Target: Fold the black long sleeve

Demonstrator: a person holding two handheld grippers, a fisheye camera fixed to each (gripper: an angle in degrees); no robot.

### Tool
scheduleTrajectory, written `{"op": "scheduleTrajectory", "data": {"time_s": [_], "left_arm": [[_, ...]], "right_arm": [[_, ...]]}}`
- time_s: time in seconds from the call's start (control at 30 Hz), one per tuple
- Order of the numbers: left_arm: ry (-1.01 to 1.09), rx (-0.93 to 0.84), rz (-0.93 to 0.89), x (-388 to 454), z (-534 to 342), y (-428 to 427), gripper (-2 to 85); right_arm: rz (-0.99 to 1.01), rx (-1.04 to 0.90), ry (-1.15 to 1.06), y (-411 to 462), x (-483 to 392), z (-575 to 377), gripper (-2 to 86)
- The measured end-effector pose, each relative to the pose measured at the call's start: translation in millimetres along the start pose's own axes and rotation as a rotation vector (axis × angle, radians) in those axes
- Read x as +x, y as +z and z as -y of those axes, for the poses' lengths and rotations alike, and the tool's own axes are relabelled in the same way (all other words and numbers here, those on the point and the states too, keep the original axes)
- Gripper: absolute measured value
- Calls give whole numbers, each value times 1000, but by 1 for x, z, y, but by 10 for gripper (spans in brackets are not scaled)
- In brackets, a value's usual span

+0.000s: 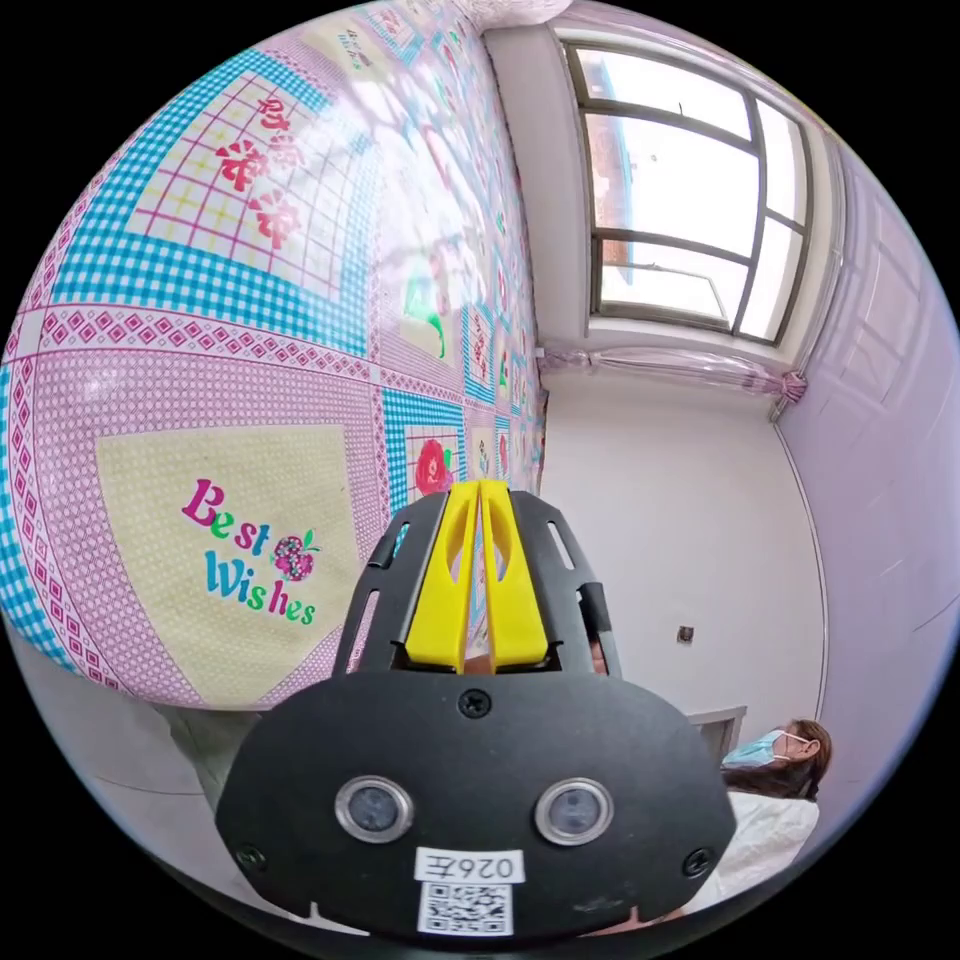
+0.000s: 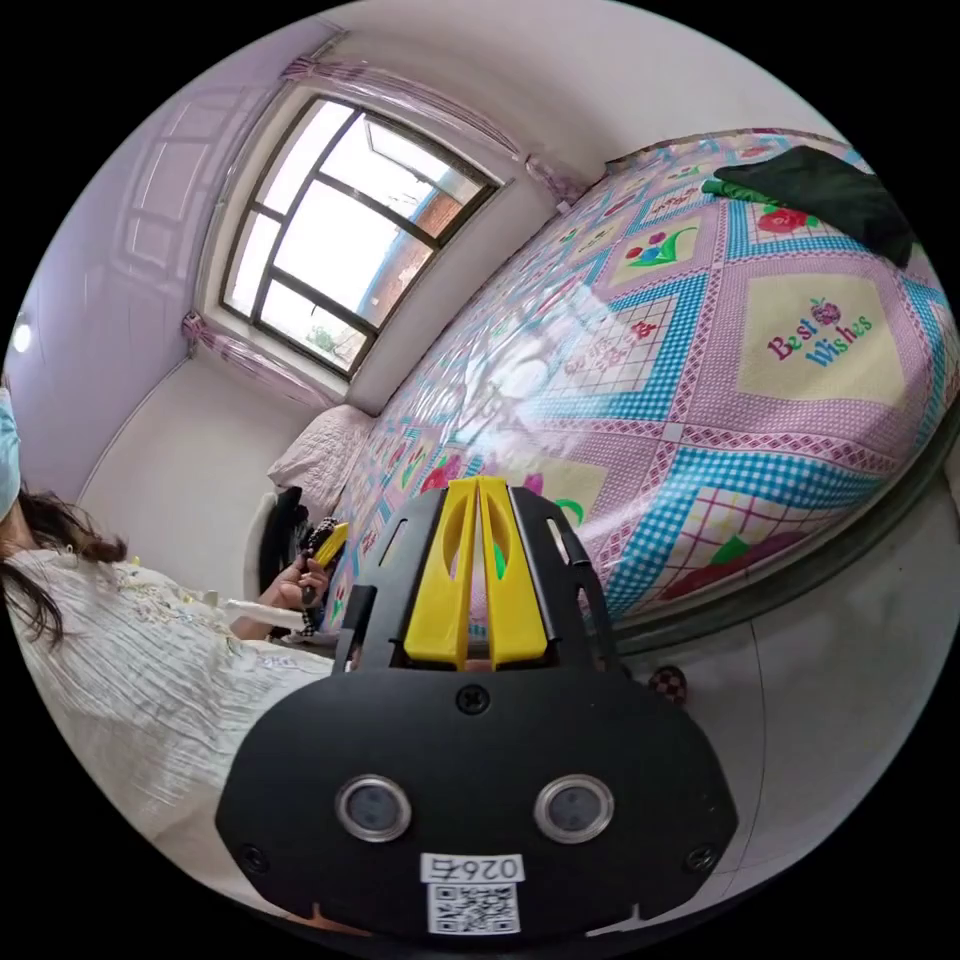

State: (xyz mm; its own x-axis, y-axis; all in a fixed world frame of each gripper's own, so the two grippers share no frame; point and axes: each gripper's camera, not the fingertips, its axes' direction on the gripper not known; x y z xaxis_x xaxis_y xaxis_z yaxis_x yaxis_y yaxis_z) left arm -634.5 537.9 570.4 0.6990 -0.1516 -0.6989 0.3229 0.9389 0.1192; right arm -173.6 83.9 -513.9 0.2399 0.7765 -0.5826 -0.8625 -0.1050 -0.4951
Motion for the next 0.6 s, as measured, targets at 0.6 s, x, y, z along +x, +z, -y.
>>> {"op": "scheduleTrajectory", "data": {"time_s": [0.6], "left_arm": [[20, 4, 127, -17, 155, -48, -10]], "right_arm": [[-81, -24, 104, 23, -95, 2, -9]]}}
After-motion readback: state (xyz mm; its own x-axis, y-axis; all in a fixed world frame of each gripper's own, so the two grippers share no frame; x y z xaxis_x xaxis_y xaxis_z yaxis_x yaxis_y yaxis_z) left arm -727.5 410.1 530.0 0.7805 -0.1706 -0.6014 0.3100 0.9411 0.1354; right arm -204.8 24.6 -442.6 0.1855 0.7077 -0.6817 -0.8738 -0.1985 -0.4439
